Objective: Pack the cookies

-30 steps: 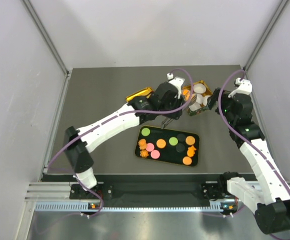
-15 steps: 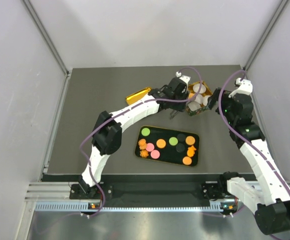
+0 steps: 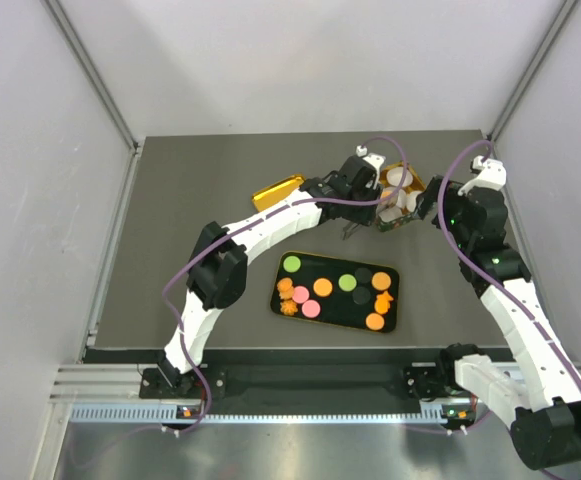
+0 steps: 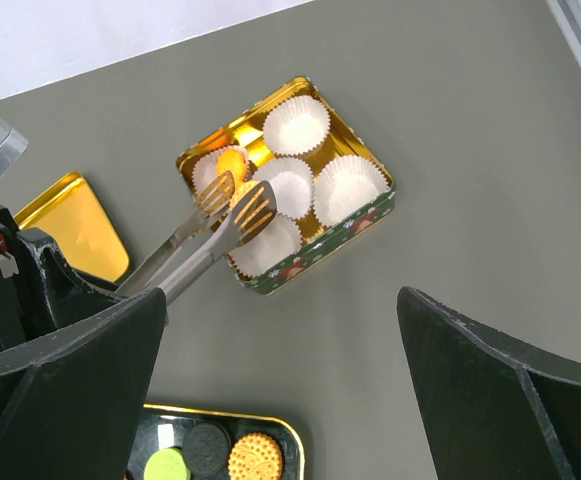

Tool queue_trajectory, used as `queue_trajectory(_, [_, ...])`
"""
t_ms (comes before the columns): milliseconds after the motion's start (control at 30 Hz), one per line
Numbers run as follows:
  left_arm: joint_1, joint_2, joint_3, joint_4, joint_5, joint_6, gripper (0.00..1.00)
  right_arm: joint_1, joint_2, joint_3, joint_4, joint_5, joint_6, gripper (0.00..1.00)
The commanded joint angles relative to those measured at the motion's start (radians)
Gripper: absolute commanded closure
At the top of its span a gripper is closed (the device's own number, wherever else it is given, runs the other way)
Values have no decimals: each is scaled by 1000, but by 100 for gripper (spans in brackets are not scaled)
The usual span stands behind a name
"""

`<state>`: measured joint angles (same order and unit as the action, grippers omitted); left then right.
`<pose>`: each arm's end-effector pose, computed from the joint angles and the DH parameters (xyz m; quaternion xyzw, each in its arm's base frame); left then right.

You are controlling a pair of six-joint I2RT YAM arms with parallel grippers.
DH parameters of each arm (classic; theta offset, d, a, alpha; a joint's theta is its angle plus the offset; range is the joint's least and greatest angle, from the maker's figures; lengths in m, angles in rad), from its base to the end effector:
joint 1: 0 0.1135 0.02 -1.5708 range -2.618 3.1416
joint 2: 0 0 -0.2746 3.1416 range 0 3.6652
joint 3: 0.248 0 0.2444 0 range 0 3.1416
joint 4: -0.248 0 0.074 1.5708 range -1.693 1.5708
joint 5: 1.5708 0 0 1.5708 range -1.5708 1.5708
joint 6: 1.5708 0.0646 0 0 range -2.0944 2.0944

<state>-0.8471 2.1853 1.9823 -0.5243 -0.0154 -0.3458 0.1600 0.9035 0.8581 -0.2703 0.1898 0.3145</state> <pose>0.3490 -0.3935 0.2567 0.2232 0.8846 -0.2241 0.3426 0.2192 0.0230 0.3357 0.1177 0.7991 0.0628 0.5862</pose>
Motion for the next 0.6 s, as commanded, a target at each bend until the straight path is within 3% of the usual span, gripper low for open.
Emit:
queue_trajectory(0, [-3,-24,-2,47,6,-2,59,-13,-12,16,26,13,-8,0])
queue_trajectory(567, [-18,-71,-77,63,6,-7,59,-13,-12,15,26,14,-6,0])
